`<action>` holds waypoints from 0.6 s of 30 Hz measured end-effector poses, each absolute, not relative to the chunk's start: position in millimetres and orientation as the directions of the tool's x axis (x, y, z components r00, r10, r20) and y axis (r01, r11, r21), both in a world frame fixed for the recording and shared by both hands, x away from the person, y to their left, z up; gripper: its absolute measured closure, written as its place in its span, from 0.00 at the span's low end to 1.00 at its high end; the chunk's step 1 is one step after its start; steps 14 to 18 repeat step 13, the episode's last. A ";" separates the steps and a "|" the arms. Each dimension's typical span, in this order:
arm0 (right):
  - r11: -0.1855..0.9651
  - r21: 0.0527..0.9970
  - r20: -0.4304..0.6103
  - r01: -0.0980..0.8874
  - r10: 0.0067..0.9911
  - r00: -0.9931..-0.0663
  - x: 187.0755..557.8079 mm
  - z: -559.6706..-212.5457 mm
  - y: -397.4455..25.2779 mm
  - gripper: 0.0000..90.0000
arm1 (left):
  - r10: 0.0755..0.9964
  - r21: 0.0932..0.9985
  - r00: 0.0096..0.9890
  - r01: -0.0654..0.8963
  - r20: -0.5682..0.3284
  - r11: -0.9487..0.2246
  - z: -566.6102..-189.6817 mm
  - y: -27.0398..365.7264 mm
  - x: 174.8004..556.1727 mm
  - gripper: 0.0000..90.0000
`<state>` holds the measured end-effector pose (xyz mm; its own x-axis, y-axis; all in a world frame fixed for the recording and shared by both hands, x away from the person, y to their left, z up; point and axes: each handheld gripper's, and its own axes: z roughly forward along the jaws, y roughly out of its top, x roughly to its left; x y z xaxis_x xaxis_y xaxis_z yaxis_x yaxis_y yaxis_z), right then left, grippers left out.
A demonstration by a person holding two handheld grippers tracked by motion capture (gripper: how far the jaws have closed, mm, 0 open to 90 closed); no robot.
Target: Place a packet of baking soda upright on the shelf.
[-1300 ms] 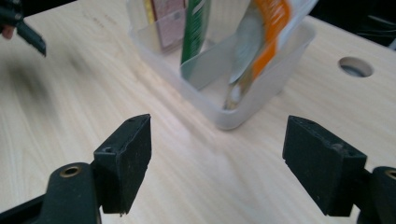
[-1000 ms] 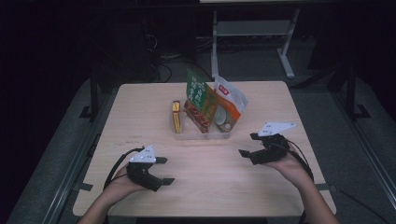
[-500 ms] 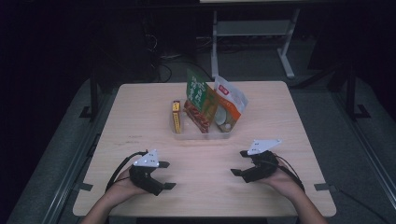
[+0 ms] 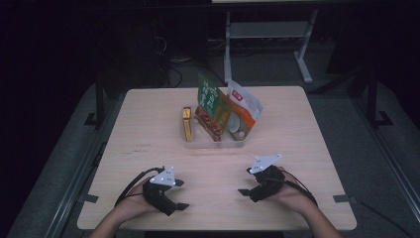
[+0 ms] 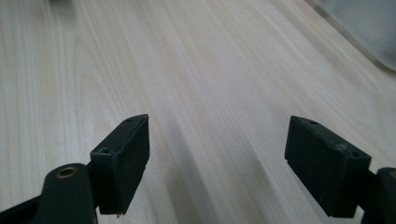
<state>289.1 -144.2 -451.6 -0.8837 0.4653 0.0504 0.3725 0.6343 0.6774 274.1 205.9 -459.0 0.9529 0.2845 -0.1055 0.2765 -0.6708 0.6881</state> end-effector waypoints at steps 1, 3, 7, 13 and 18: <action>0.638 0.675 0.053 0.370 0.459 -0.887 288.8 -452.2 -143.4 0.24 | 0.283 0.687 0.953 0.276 -0.106 -0.672 -459.1 205.6 274.0 0.21; 0.653 0.671 0.034 0.351 0.446 -0.894 289.2 -452.9 -143.4 0.24 | 0.276 0.687 0.956 0.267 -0.100 -0.676 -458.9 205.2 274.4 0.21; 0.659 0.662 0.041 0.358 0.445 -0.895 288.4 -454.0 -142.2 0.24 | 0.273 0.685 0.957 0.266 -0.101 -0.678 -459.0 204.2 273.9 0.21; 0.661 0.665 0.039 0.348 0.435 -0.899 286.9 -453.2 -141.7 0.24 | 0.270 0.693 0.958 0.261 -0.098 -0.672 -458.1 203.0 274.4 0.21; 0.661 0.665 0.039 0.348 0.435 -0.899 286.9 -453.2 -141.7 0.24 | 0.270 0.693 0.958 0.261 -0.098 -0.672 -458.1 203.0 274.4 0.21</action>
